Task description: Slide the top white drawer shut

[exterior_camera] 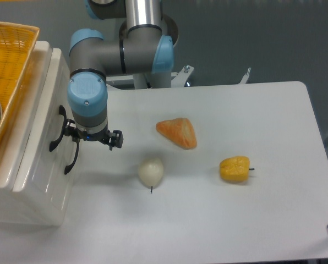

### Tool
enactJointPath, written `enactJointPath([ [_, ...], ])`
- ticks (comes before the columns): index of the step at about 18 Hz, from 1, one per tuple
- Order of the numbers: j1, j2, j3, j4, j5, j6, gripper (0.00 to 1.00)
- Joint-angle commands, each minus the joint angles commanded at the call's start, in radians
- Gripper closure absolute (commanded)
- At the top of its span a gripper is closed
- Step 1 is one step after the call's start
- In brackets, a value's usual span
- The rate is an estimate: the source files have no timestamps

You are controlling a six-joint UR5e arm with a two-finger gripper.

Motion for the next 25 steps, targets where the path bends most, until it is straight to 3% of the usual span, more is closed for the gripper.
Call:
enactJointPath([
  [8, 0.028, -0.003, -0.002, 0.002, 0.006, 0.014, 0.0],
  [17, 0.191, 0.002, 0.0, 0.008, 0.008, 0.231, 0.0],
  [25, 0.382, 0.002, 0.037, 0.009, 0.095, 0.463, 0.0],
])
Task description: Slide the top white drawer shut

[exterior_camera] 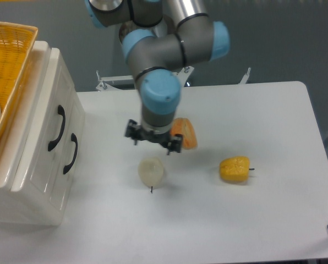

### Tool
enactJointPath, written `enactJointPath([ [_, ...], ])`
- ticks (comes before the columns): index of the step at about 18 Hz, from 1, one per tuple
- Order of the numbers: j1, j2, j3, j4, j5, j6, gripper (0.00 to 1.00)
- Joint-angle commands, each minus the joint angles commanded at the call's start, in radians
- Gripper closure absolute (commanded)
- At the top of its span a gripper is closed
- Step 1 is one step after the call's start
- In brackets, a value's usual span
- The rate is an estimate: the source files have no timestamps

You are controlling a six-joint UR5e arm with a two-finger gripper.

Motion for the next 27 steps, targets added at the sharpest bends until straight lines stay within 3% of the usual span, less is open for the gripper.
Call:
enactJointPath([
  [10, 0.219, 0.005, -0.005, -0.002, 0.061, 0.301, 0.0],
  [13, 0.296, 0.031, -0.008, -0.002, 0.063, 0.339, 0.0],
  [21, 0.306, 0.057, -0.026, 0.003, 0.109, 0.508, 0.0],
  [27, 0.356, 0.064, -0.002, 0.003, 0.103, 0.517, 0.0],
])
